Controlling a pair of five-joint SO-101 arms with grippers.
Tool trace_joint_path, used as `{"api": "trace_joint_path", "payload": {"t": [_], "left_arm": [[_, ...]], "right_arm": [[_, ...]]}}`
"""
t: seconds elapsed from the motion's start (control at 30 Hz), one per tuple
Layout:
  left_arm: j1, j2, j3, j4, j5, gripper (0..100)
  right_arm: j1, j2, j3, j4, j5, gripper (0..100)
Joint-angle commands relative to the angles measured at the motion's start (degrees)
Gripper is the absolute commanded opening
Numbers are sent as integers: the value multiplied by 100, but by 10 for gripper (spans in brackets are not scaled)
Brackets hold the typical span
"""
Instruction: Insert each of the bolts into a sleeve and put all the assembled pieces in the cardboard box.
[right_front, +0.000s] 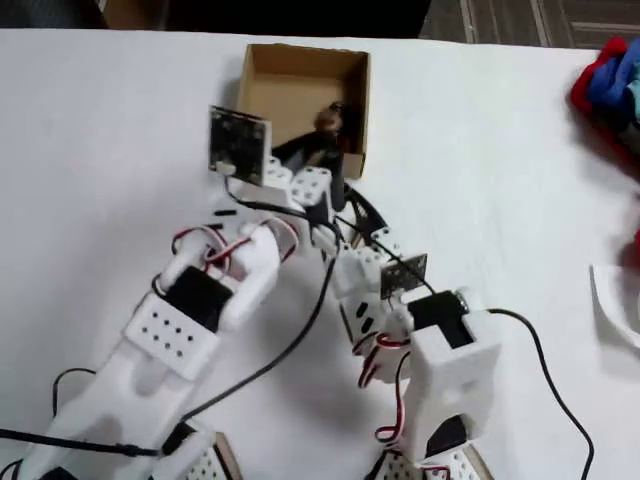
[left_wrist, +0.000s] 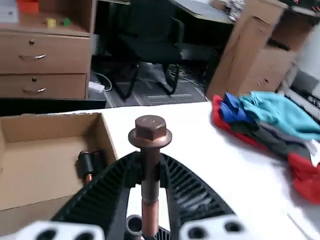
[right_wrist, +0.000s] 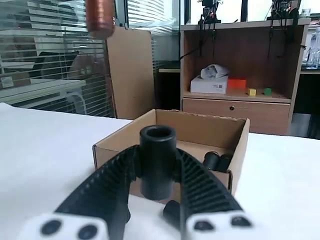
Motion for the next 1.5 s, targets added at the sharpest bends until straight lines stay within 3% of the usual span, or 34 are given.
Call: {"api": "trace_joint_path", "payload": {"t": [0.0, 0.43, 0.7, 0.93, 1.47], "left_arm": [[105, 9, 31, -229, -185, 26], [70, 44, 760, -1169, -193, 26], [62, 1090, 462, -1820, -193, 26], [53, 1688, -110, -1820, -193, 26], [26, 1732, -479, -1811, -202, 26]], "right_arm": [[-48, -31, -149, -171, 53, 22], [-75, -31, -149, -171, 53, 22], [-75, -31, -149, -180, 53, 22], [-57, -31, -149, -180, 53, 22], [-66, -31, -149, -180, 53, 22]]}}
